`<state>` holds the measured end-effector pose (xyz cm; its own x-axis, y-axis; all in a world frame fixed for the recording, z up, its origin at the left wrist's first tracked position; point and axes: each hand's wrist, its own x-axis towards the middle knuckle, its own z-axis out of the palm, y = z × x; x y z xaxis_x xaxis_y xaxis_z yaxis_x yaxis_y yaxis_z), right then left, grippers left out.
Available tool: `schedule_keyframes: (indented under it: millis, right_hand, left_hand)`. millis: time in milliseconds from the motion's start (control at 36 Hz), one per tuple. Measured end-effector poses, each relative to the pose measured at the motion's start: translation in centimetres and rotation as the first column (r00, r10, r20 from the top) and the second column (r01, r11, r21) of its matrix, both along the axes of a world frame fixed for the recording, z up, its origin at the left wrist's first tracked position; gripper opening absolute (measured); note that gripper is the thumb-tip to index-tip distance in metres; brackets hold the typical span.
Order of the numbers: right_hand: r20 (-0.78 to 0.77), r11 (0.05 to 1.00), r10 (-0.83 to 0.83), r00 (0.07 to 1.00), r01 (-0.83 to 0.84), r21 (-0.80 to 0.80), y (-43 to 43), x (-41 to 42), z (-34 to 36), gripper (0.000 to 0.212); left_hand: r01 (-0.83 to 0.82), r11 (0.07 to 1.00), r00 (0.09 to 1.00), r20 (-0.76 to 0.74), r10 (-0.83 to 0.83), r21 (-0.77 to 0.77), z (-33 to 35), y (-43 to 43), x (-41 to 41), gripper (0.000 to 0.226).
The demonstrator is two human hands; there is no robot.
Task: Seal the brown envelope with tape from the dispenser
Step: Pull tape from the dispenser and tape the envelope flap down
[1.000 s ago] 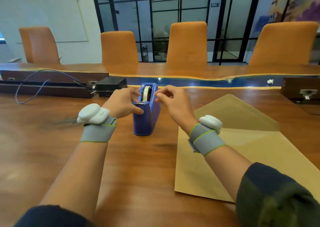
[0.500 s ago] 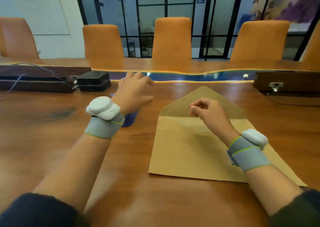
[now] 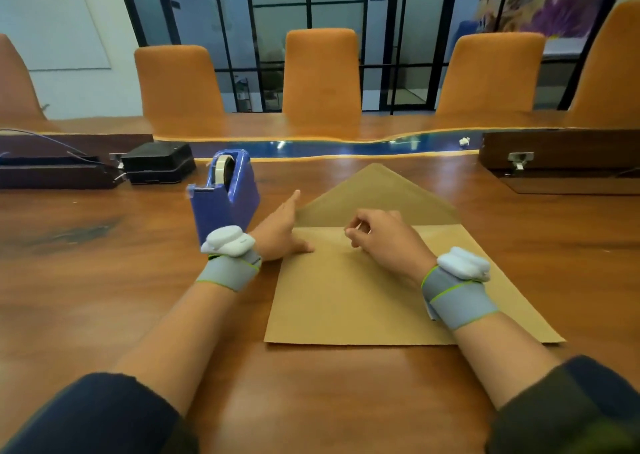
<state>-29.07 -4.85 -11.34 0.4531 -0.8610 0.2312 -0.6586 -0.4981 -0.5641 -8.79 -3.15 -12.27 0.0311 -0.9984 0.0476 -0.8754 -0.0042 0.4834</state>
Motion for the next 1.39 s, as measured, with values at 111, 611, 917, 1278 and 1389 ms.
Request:
schedule_keyframes:
  millis: [111, 611, 917, 1278, 1389]
  right_hand:
    - [0.093, 0.998, -0.026, 0.995, 0.030, -0.046, -0.4, -0.5, 0.3, 0.011]
    - [0.550, 0.960, -0.153, 0.821, 0.255, -0.114, -1.6, -2.2, 1.9, 0.027]
    - [0.413, 0.991, -0.065, 0.909, 0.106, -0.078, -1.4, -2.5, 1.3, 0.006]
    - [0.206, 0.982, 0.079, 0.975, -0.041, -0.184, -0.6, -1.6, -0.4, 0.003]
    - [0.161, 0.975, 0.103, 0.982, -0.067, -0.214, -0.5, -1.9, -0.8, 0.004]
  left_hand:
    - [-0.022, 1.000, 0.996, -0.084, 0.020, -0.023, -0.3, 0.1, 0.8, 0.117]
    - [0.226, 0.969, 0.921, 0.346, -0.180, -0.097, 1.5, 1.0, -1.2, 0.047]
    - [0.327, 0.945, 0.895, 0.319, -0.311, 0.002, 1.3, 2.0, -5.2, 0.040]
    - [0.164, 0.986, 0.969, 0.194, -0.153, -0.038, 1.3, 1.7, -5.1, 0.023]
    - [0.185, 0.980, 0.952, 0.261, -0.160, -0.071, 1.4, 2.0, -5.2, 0.026]
